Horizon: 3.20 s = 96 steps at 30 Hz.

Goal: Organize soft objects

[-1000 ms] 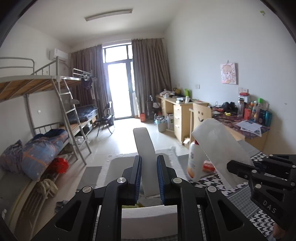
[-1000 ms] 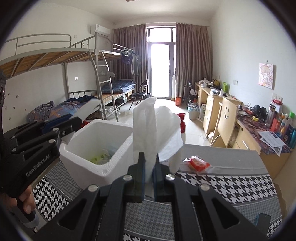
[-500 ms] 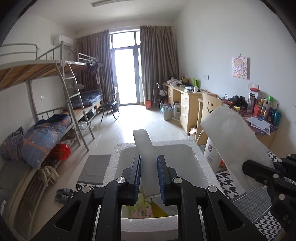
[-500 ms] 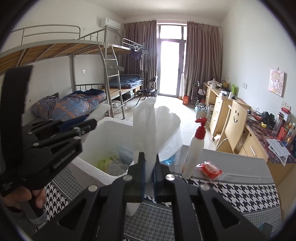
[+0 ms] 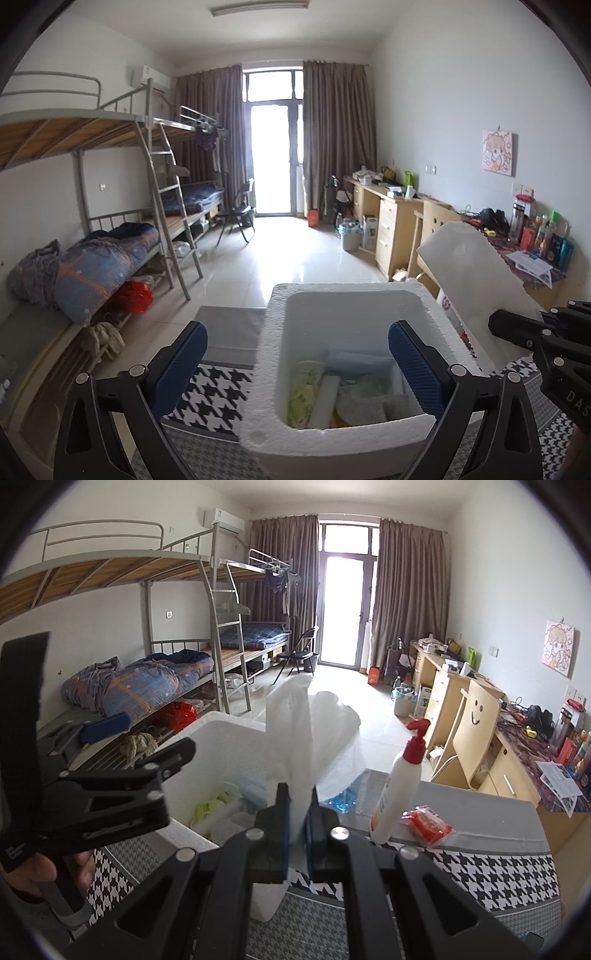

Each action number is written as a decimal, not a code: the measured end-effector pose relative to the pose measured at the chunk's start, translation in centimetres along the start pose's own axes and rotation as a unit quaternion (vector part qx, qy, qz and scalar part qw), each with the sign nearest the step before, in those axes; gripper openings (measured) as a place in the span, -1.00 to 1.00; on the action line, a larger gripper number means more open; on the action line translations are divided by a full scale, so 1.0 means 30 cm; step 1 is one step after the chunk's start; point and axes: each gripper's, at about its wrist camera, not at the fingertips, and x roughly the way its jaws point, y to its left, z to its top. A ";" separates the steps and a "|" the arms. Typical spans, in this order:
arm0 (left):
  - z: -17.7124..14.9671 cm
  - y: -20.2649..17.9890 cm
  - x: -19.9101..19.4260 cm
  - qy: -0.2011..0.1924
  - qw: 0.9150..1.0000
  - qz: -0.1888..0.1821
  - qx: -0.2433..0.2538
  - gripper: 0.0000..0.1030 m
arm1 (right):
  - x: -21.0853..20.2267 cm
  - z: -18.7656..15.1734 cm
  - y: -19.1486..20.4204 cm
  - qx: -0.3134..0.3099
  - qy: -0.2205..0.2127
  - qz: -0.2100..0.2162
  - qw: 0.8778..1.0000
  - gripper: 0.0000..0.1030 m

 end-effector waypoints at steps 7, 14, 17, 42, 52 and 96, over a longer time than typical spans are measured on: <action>-0.009 0.036 -0.030 -0.005 1.000 0.014 -0.011 0.98 | 0.015 0.023 0.036 -0.010 -0.001 0.012 1.000 -0.81; -0.025 0.056 -0.041 -0.008 1.000 0.022 -0.007 0.98 | 0.037 0.034 0.058 -0.011 0.004 0.029 1.000 -0.81; -0.037 0.080 -0.039 -0.006 0.999 0.029 -0.012 0.98 | 0.049 0.038 0.069 -0.015 0.009 0.036 0.999 -0.81; -0.085 0.121 -0.100 -0.014 0.999 0.031 -0.023 0.98 | 0.154 0.020 0.111 -0.025 0.050 0.059 0.997 0.18; -0.082 0.091 -0.157 -0.024 0.999 0.023 -0.019 0.98 | 0.058 0.025 0.083 -0.010 0.021 0.051 0.998 0.50; -0.185 -0.130 -0.567 -0.079 0.997 -0.027 0.001 0.98 | -0.468 -0.243 -0.045 0.039 -0.100 -0.012 0.994 0.98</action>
